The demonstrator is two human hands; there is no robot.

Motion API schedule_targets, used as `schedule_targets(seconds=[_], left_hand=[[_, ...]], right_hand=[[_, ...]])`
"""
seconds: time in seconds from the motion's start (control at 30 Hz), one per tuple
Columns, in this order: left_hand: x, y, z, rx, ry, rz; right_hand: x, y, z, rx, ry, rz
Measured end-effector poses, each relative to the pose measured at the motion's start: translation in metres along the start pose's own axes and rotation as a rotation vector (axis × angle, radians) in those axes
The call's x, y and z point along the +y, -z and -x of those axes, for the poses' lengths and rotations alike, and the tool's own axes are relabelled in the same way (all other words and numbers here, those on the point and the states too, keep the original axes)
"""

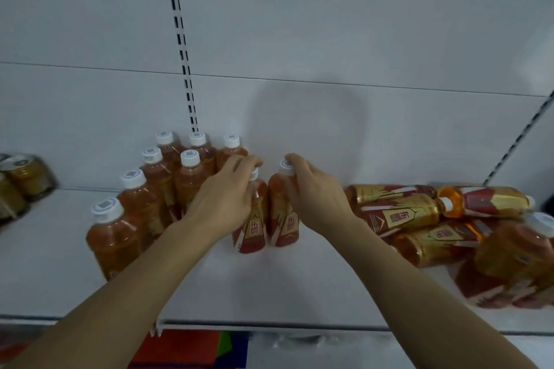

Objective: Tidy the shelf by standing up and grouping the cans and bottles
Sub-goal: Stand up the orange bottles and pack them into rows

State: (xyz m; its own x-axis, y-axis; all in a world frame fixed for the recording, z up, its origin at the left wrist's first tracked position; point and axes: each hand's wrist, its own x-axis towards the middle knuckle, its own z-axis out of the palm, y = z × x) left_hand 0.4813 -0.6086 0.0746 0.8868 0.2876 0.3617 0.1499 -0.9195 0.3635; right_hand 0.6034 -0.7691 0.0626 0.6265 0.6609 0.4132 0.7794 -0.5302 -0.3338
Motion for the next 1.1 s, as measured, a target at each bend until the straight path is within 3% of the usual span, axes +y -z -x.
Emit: schedule_targets(seconds=[0.13,0.3,0.7,0.93,1.1], left_hand=[[0.003,-0.001,-0.004,-0.002,0.001,0.004],[0.035,-0.010,-0.010,0.148,-0.219,-0.020],[0.187,-0.088,-0.011,0.129,-0.507,0.066],[0.299,-0.128,-0.006,0.021,-0.491,0.181],[0.340,-0.156,-0.011,-0.131,-0.376,0.176]], right_hand=[[0.006,0.002,0.009,-0.026,0.004,0.012],[0.032,0.025,0.047,-0.013,-0.027,0.188],[0.129,0.137,0.180,0.274,-0.071,0.448],[0.213,0.209,0.231,0.253,-0.269,0.490],[0.259,0.221,0.211,0.070,-0.286,0.610]])
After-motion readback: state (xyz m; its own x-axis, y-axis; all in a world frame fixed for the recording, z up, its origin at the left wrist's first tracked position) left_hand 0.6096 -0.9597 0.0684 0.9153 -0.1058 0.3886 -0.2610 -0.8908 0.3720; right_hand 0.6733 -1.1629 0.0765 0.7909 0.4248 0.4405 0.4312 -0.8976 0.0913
